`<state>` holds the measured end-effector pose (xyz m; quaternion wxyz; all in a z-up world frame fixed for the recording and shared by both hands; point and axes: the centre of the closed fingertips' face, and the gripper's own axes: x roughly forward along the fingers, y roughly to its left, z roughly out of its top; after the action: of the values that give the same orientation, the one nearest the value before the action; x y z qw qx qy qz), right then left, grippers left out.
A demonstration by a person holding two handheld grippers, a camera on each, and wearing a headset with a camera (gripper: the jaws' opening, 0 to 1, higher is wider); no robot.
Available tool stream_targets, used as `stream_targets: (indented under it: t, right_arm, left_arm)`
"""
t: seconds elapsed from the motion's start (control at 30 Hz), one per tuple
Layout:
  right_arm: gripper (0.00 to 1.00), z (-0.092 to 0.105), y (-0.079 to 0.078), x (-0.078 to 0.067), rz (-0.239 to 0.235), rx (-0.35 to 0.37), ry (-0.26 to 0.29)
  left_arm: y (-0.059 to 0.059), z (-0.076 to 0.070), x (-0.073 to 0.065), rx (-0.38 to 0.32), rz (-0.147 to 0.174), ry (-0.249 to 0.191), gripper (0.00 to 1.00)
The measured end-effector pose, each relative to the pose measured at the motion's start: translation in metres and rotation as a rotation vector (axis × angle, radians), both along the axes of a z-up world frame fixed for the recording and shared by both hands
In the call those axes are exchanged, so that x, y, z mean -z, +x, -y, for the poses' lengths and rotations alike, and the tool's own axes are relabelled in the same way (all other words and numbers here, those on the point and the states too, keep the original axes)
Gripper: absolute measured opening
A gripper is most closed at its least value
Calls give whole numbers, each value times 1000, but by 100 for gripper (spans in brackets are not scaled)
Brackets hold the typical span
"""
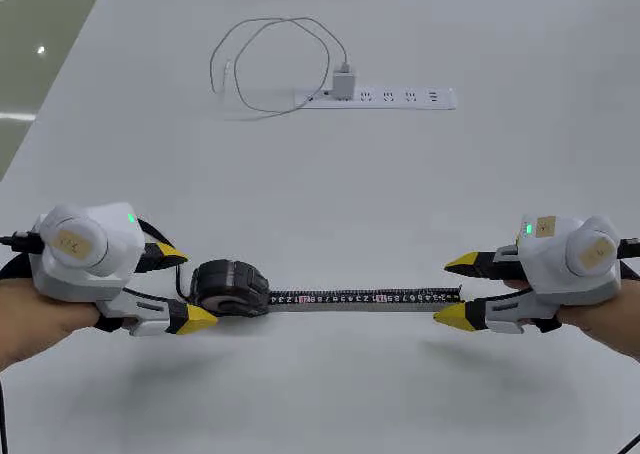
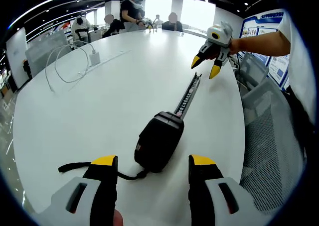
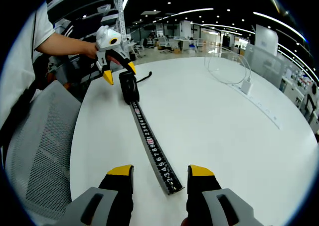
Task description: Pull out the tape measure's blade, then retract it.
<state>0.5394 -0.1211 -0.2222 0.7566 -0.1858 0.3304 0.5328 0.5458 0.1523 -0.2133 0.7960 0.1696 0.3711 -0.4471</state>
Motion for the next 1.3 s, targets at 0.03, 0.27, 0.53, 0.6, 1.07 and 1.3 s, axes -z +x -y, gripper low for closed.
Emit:
stream_targets:
  t: [0.03, 0.27, 0.53, 0.6, 1.07, 1.3]
  right_arm:
    - [40, 0, 0, -1, 0, 5, 4]
    - [49, 1, -3, -3, 10, 58, 17]
    - [55, 4, -7, -2, 18, 96, 39]
    - [57, 4, -9, -3, 27, 103, 42]
    - [64, 5, -23, -6, 35, 158, 66]
    - [66, 5, -28, -10, 48, 178, 73]
  left_arm:
    - [-1, 0, -1, -4, 3, -6, 55]
    - [-9, 4, -7, -36, 29, -75, 61]
    - [-18, -1, -10, -72, 44, -104, 65]
    - [-20, -2, -12, -80, 48, -108, 66]
    - [-38, -8, -16, -142, 70, -151, 71]
    - [-47, -11, -14, -174, 64, -169, 73]
